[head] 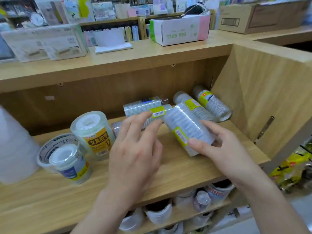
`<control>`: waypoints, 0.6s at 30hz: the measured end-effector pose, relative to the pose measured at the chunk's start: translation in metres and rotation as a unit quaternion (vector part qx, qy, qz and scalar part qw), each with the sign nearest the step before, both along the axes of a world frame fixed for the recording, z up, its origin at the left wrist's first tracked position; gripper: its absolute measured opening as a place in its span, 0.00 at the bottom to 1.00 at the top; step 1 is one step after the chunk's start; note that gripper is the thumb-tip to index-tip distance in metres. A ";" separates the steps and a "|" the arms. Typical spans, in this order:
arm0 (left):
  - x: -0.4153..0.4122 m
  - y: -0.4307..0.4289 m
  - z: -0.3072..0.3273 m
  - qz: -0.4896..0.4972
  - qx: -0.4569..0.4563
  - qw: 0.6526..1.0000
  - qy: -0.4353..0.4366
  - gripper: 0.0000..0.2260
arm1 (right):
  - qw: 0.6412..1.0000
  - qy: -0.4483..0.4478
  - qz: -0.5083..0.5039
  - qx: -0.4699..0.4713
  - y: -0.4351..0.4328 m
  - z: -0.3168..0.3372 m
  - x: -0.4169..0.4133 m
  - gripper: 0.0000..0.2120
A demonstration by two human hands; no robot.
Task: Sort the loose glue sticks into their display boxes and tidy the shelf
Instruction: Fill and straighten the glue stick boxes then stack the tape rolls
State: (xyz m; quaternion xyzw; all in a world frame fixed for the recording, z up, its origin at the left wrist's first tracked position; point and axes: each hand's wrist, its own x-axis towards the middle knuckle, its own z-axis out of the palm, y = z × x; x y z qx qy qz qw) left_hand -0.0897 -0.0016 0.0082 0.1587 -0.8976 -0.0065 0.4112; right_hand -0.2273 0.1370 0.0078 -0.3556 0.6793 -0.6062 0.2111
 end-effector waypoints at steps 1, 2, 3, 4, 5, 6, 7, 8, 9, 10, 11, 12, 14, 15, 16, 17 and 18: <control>-0.004 0.007 0.005 -0.046 0.108 0.993 0.007 0.20 | 0.997 -0.052 0.023 -0.054 -0.002 -0.004 0.003 0.23; -0.007 0.012 0.010 -0.092 0.237 0.967 0.003 0.27 | 0.992 -0.085 0.035 -0.090 -0.004 -0.007 0.006 0.27; -0.012 0.016 0.012 -0.141 0.358 0.923 0.000 0.33 | 0.988 -0.099 0.043 -0.111 -0.006 -0.009 0.010 0.30; -0.017 0.017 0.011 -0.174 0.443 0.880 0.008 0.39 | 0.987 -0.094 0.049 -0.119 -0.009 -0.010 0.014 0.32; -0.021 0.016 0.011 -0.185 0.482 0.856 0.019 0.42 | 0.990 -0.070 0.048 -0.114 -0.011 -0.010 0.017 0.32; -0.023 0.014 0.011 -0.182 0.487 0.854 0.026 0.44 | 0.994 -0.032 0.043 -0.093 -0.013 -0.011 0.019 0.31; -0.024 0.013 0.010 -0.175 0.476 0.861 0.031 0.44 | 0.997 0.010 0.040 -0.064 -0.014 -0.011 0.021 0.30; -0.024 0.011 0.009 -0.164 0.454 0.875 0.033 0.43 | 0.997 0.052 0.041 -0.029 -0.013 -0.011 0.021 0.29; -0.023 0.009 0.008 -0.154 0.431 0.889 0.030 0.42 | 0.995 0.094 0.044 0.007 -0.010 -0.009 0.019 0.28; -0.023 0.007 0.006 -0.149 0.405 0.902 0.020 0.40 | 0.989 0.133 0.037 0.041 -0.005 -0.006 0.015 0.26; -0.023 0.006 0.004 -0.146 0.378 0.914 0.006 0.38 | 0.983 0.171 0.020 0.063 0.000 -0.001 0.008 0.24; -0.023 0.005 0.002 -0.145 0.350 0.925 -0.009 0.37 | 0.975 0.209 -0.012 0.076 0.005 0.004 0.001 0.22; -0.023 0.004 -0.001 -0.135 0.324 0.936 -0.025 0.36 | 0.950 0.278 -0.106 0.096 0.009 0.013 -0.016 0.18; -0.022 0.004 -0.003 -0.121 0.305 0.944 -0.021 0.36 | 0.933 0.309 -0.147 0.109 0.006 0.017 -0.023 0.18; -0.022 0.004 -0.004 -0.098 0.272 0.957 -0.013 0.37 | 0.917 0.336 -0.170 0.129 0.001 0.021 -0.028 0.19; -0.023 0.004 -0.006 -0.072 0.237 0.969 -0.003 0.38 | 0.904 0.354 -0.174 0.161 -0.007 0.023 -0.031 0.22; -0.024 0.004 -0.007 -0.050 0.212 0.976 0.006 0.39 | 0.892 0.365 -0.166 0.211 -0.017 0.024 -0.034 0.27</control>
